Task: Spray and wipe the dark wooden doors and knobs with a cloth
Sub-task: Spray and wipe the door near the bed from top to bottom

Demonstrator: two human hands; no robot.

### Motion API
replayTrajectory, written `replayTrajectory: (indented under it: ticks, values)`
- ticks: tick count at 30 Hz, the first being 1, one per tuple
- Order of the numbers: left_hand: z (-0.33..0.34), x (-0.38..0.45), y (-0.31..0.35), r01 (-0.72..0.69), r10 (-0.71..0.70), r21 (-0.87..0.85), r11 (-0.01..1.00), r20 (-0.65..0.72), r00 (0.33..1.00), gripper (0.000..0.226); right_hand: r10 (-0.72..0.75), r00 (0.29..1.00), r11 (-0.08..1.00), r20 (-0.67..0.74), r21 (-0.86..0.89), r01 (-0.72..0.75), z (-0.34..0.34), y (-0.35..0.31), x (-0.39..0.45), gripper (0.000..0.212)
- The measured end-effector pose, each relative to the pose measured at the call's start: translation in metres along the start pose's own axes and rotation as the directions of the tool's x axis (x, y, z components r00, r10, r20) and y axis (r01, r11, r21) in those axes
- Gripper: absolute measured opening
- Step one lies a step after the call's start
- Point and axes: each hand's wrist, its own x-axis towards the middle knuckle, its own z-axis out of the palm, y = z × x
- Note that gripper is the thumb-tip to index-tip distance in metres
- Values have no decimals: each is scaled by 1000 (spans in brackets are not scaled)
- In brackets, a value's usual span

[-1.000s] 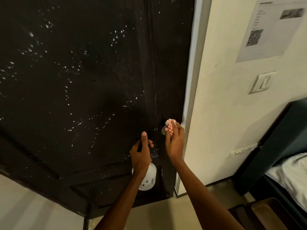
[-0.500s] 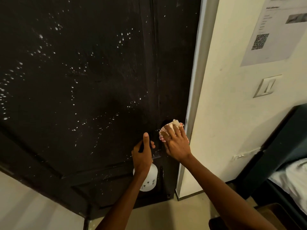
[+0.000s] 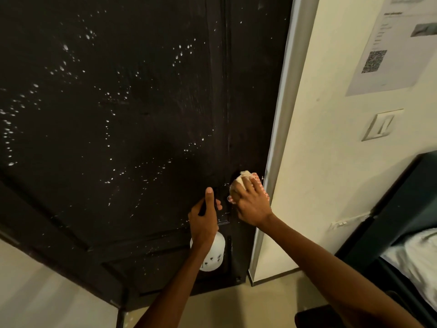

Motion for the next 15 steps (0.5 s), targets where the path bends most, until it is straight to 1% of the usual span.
replayTrajectory:
  ticks: [1, 2, 3, 4, 5, 6, 7, 8, 9, 10, 11, 13, 15]
  values:
    - [0, -1, 0, 4, -4, -5, 1000, 1, 1000, 62, 102, 990, 986, -102, 144, -87, 6, 6, -3, 51]
    - [1, -1, 0, 5, -5, -6, 1000, -2, 1000, 61, 224, 957, 938, -186, 307, -160, 11, 10, -6, 49]
    - [1, -1, 1, 7, -7, -3, 1000, -7, 1000, 60, 349, 907, 859, -237, 466, -210, 14, 10, -8, 46]
    - [1, -1, 1, 14, -14, 2, 1000, -15, 1000, 58, 473, 848, 749, -240, 615, -244, 17, 6, -8, 44]
    - [1, -2, 1, 19, -19, 6, 1000, -20, 1000, 57, 592, 783, 605, -193, 748, -273, 16, -2, -8, 43]
    - [1, -3, 0, 17, -17, 3, 1000, -19, 1000, 58, 693, 713, 431, -106, 854, -292, 18, -9, -6, 44]
    - [0, -3, 0, 9, -9, -4, 1000, -15, 1000, 59, 769, 639, 243, 4, 923, -297, 18, -16, -4, 44]
    - [0, -4, 0, 1, -1, -13, 1000, -11, 1000, 60, 818, 564, 60, 115, 957, -283, 18, -21, -2, 43]
    - [0, -5, 0, -1, 1, -23, 1000, -8, 1000, 60, 835, 502, -112, 224, 963, -244, 14, -25, 1, 39]
    - [-1, -6, 0, 2, -2, -31, 1000, -5, 1000, 60, 831, 463, -255, 309, 951, -176, 12, -27, 4, 33]
    - [-1, -6, -1, 6, -6, -37, 999, 0, 1000, 61, 816, 439, -371, 377, 923, -104, 10, -27, 6, 28]
    - [-2, -6, -3, 2, -2, -30, 1000, 11, 1000, 64, 757, 437, -565, 487, 823, 60, 8, -24, 10, 23]
    - [-2, -7, -4, -6, 6, -11, 1000, 18, 1000, 65, 655, 468, -729, 593, 659, 185, 15, -21, 12, 28]
